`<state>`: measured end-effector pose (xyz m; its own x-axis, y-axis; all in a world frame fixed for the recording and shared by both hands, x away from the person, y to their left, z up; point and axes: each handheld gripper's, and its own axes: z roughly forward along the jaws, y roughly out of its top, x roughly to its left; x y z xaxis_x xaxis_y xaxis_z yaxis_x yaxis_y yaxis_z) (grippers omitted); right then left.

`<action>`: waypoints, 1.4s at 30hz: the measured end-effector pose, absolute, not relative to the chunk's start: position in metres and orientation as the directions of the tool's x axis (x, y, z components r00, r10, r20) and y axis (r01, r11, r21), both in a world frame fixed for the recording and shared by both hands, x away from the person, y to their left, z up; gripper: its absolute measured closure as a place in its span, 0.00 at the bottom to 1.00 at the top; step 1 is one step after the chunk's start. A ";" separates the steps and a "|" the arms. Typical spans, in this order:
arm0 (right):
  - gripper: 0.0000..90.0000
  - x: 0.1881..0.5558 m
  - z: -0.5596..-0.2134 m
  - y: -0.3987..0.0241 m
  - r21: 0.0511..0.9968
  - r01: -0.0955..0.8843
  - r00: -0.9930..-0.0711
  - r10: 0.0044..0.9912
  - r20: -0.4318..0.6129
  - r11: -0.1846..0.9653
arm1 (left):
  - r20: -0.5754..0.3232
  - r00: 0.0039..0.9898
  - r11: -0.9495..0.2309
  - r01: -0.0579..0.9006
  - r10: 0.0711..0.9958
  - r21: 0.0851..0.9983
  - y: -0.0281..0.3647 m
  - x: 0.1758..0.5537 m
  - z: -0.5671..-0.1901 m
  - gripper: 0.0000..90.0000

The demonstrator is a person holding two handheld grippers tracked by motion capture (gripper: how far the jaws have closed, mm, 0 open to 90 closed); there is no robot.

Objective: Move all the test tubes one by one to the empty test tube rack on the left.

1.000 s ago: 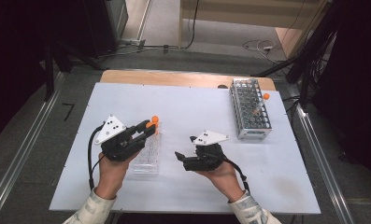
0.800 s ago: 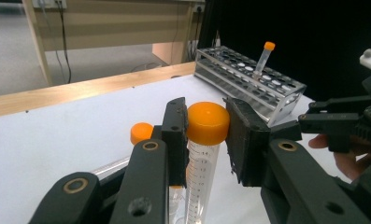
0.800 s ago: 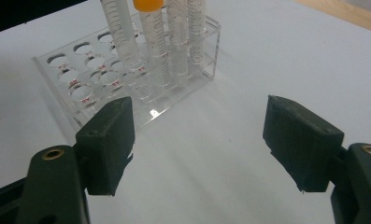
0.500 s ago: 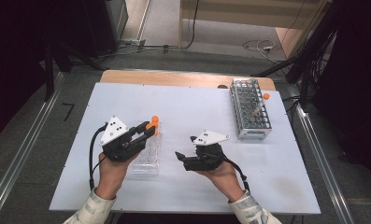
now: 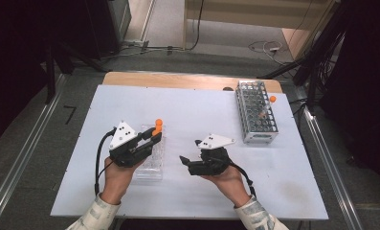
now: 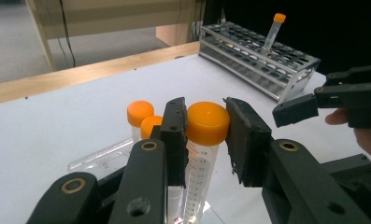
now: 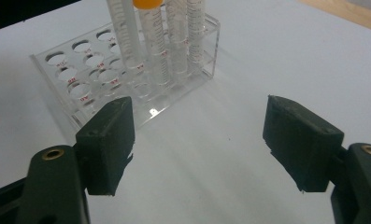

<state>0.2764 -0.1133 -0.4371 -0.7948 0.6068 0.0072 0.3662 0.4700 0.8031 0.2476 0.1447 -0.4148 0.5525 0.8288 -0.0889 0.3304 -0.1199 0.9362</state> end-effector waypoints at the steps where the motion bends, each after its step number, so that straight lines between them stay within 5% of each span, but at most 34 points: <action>1: 0.26 0.276 -0.437 -0.113 0.803 0.366 -0.795 0.606 0.007 0.471 | -0.091 0.551 -0.119 0.334 0.830 0.935 0.144 0.248 -0.416 0.76; 14: 0.26 0.276 -0.438 -0.113 0.801 0.366 -0.794 0.607 0.005 0.473 | -0.102 0.549 -0.104 0.332 0.829 0.937 0.145 0.247 -0.415 0.67; 28: 0.27 0.281 -0.431 -0.126 0.819 0.363 -0.769 0.639 -0.005 0.443 | -0.092 0.471 -0.074 0.321 0.877 0.944 0.146 0.246 -0.414 0.32; 42: 0.29 0.302 -0.410 -0.182 0.854 0.373 -0.604 0.794 -0.073 0.362 | -0.097 0.461 -0.064 0.321 0.882 0.945 0.146 0.248 -0.414 0.29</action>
<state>0.3023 -0.1821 -0.4099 -0.6035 0.7940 -0.0728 0.3733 0.3621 0.8541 0.2475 0.1457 -0.4141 0.4610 0.8821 -0.0967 0.3212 -0.0643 0.9448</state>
